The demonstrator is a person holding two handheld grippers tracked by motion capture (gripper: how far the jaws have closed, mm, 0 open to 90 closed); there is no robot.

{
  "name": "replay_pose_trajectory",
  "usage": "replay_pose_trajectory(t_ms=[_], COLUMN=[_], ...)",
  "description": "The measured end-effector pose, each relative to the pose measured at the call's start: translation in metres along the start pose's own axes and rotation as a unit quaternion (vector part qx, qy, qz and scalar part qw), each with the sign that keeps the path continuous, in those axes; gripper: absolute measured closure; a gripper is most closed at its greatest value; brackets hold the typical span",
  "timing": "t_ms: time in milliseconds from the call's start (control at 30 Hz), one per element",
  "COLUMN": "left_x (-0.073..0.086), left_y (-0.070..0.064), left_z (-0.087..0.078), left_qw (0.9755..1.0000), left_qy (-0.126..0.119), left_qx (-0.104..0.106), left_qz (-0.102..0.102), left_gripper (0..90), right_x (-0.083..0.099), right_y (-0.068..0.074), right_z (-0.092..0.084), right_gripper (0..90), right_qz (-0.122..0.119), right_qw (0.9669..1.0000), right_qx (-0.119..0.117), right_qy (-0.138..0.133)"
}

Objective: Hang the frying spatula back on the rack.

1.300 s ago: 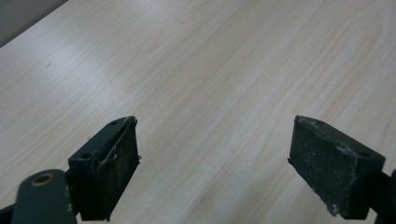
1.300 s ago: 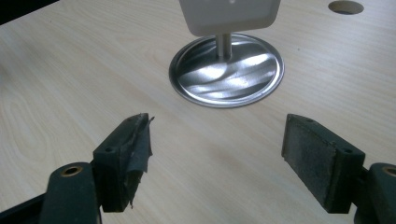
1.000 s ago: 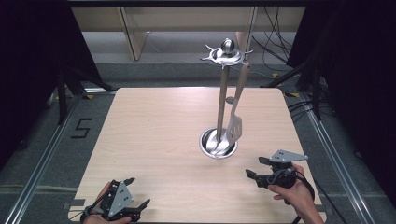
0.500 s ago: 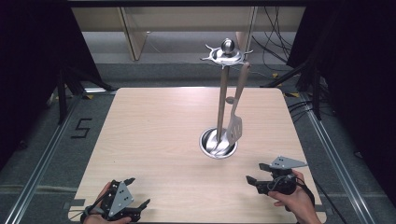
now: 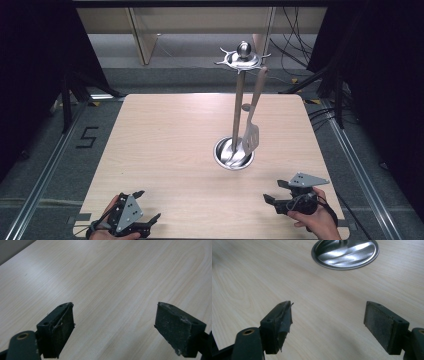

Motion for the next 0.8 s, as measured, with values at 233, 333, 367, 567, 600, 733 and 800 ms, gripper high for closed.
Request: replay_pose_trajectory(t_ms=[233, 333, 367, 567, 600, 733, 800], left_x=[0.000, 0.000, 0.000, 0.000, 0.000, 0.000, 0.000], left_y=[-0.001, -0.001, -0.001, -0.002, -0.001, -0.001, -0.002], left_z=[0.001, 0.001, 0.001, 0.002, 0.001, 0.001, 0.002], left_qw=[1.0000, 1.0000, 1.0000, 0.9999, 1.0000, 1.0000, 0.9999], left_qy=[-0.005, -0.006, -0.005, -0.010, -0.007, -0.007, -0.011], left_qx=[0.001, 0.000, 0.001, 0.000, -0.002, -0.001, 0.000], left_qz=[-0.006, -0.006, -0.006, -0.008, -0.005, -0.005, -0.009], left_gripper=[15.0, 15.0, 15.0, 15.0, 15.0, 15.0, 15.0], right_x=[0.006, 0.010, 0.011, 0.017, 0.017, 0.020, 0.021], right_y=[0.005, 0.006, 0.005, 0.008, 0.006, 0.008, 0.009], right_z=[-0.003, -0.004, -0.004, -0.006, -0.006, -0.007, -0.008], right_gripper=[23.4, 23.3, 23.4, 23.1, 23.0, 22.9, 22.8], right_qz=[0.006, 0.005, 0.002, 0.003, -0.011, -0.007, -0.012], right_qw=[1.0000, 0.9999, 0.9999, 0.9999, 0.9999, 0.9998, 0.9997], right_qx=[0.002, 0.004, 0.007, 0.008, 0.007, 0.012, 0.016], right_qy=[0.007, 0.012, 0.011, 0.011, 0.009, 0.013, 0.016])
Point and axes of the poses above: each handheld gripper's, and its own axes: z roughly forward along the jaws, x roughly out of its underside, y roughly to its left, the point moved 2 cm from there along z, roughly forward along the jaws
